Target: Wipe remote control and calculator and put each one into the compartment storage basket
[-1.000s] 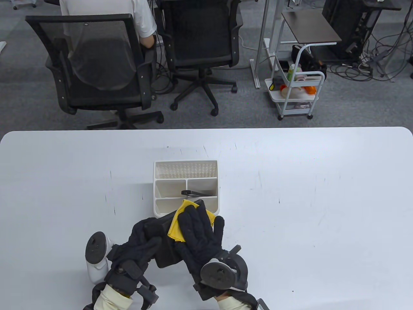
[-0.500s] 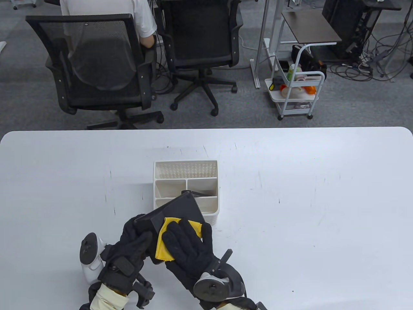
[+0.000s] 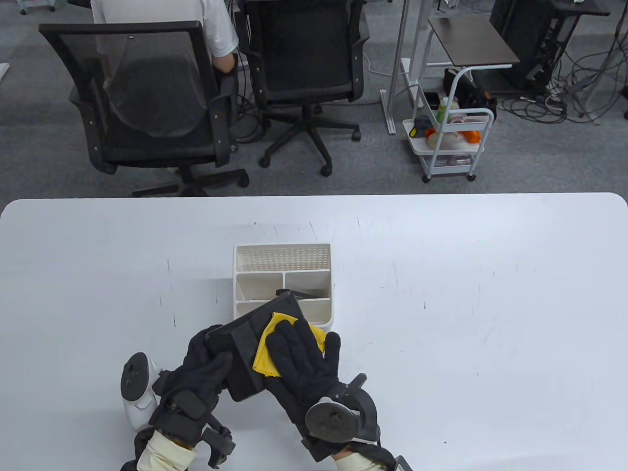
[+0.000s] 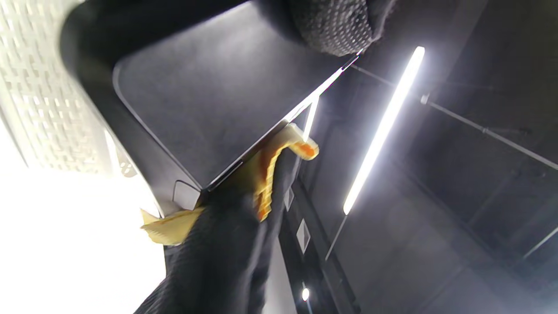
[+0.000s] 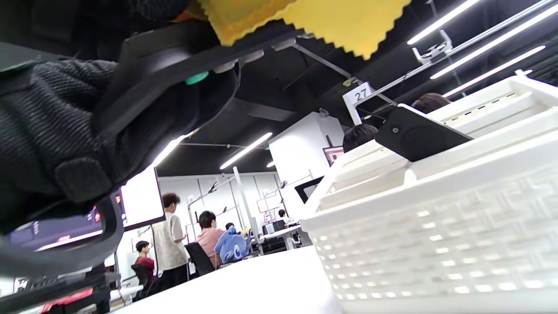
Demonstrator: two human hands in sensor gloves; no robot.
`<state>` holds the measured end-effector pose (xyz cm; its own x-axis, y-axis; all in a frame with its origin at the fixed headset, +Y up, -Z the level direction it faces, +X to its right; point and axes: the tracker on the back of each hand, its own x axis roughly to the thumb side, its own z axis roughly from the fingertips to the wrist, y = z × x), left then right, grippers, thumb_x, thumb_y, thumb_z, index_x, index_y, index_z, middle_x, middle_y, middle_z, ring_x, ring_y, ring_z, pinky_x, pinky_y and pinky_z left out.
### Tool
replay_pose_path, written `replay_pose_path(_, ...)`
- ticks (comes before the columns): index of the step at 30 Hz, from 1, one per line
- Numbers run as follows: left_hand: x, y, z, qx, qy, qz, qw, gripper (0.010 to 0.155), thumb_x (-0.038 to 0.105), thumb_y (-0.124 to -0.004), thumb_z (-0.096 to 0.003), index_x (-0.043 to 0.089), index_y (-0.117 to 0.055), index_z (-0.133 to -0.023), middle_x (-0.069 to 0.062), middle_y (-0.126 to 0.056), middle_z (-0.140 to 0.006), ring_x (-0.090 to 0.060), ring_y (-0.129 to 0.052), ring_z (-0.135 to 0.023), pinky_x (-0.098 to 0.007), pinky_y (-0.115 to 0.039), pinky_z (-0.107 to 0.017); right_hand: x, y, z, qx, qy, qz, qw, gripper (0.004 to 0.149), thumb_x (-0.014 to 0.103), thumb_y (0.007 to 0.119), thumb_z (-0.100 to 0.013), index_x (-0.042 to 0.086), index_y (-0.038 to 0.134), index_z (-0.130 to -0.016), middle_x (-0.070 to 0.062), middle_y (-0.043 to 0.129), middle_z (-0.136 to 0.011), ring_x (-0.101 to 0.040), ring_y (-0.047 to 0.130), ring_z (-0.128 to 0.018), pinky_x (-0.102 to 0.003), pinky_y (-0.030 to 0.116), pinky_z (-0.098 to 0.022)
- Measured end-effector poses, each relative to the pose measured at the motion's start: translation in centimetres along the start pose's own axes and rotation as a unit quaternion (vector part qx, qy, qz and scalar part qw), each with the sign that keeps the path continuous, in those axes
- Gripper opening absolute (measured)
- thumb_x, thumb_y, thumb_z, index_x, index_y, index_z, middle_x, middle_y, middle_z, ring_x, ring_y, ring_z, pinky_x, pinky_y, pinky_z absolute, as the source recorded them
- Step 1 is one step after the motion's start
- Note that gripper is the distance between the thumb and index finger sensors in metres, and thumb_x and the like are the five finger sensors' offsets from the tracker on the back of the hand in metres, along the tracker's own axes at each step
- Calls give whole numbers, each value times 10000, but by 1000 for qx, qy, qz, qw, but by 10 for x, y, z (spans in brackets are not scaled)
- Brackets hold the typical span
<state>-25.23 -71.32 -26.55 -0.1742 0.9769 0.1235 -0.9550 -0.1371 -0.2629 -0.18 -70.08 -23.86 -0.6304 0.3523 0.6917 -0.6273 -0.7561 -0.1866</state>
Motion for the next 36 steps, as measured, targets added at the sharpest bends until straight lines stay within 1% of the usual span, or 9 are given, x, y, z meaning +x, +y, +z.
replay_pose_path(5,-2,9,3,33,2,47,998,569,312,-704,-546,268,-404,-1027,7,-696,-1059,-341,-960,-834,-410,-913,-558,10,3,1,8,-71,-2,997,657,395,641,-603,120,411,-1155,-151,392,-1221,-404,287,-1095,-802,224,-598)
replay_pose_path(9,-2,8,3,28,3,41,999,574,314,-704,-549,255,-400,-1032,-4,-697,-1057,-340,-967,-824,-402,-919,-550,17,6,0,15,-99,44,994,709,412,669,-592,128,350,-1159,-145,347,-1226,-404,278,-1097,-802,223,-599)
replay_pose_path(14,-4,-2,1,-5,10,7,1000,572,317,-707,-552,249,-407,-1034,-10,-705,-1053,-344,-973,-815,-397,-924,-542,19,9,0,11,-96,40,995,724,423,650,-597,135,299,-1161,-151,257,-1227,-420,233,-1092,-804,211,-596)
replay_pose_path(17,-5,-7,0,-15,11,12,1000,568,317,-706,-556,249,-407,-1034,-10,-701,-1056,-345,-971,-818,-401,-922,-544,23,9,-2,0,-105,44,994,708,418,643,-599,150,304,-1159,-131,250,-1228,-419,225,-1091,-802,211,-597)
replay_pose_path(19,-5,-8,0,-17,11,13,1000,555,326,-687,-563,249,-405,-1035,-14,-699,-1058,-352,-966,-823,-407,-920,-547,29,10,-2,5,-124,59,990,687,412,645,-599,166,329,-1157,-111,251,-1229,-415,229,-1090,-799,211,-601)
replay_pose_path(24,-6,-5,0,-8,15,31,999,529,352,-647,-576,254,-403,-1035,-9,-695,-1061,-353,-960,-832,-412,-915,-554,44,15,0,12,-190,152,970,601,401,653,-596,186,495,-1136,-86,296,-1228,-402,248,-1090,-792,231,-605)
replay_pose_path(28,-5,-1,1,4,11,39,999,519,360,-633,-581,258,-400,-1033,-8,-688,-1065,-357,-951,-842,-418,-911,-562,46,15,3,24,-217,165,962,580,400,661,-591,201,536,-1122,-63,361,-1226,-387,272,-1094,-788,241,-613)
replay_pose_path(32,-6,1,1,12,12,43,999,519,362,-630,-583,257,-394,-1033,-11,-679,-1067,-362,-947,-845,-419,-909,-566,42,11,5,16,-221,166,961,543,406,655,-593,233,586,-1104,-35,452,-1217,-381,343,-1096,-783,257,-626)
replay_pose_path(36,-7,-2,1,1,17,33,999,518,362,-632,-584,255,-397,-1033,-13,-681,-1066,-364,-947,-843,-420,-910,-564,45,16,3,18,-207,181,961,568,407,645,-599,219,537,-1124,-55,405,-1220,-395,322,-1092,-778,266,-627)
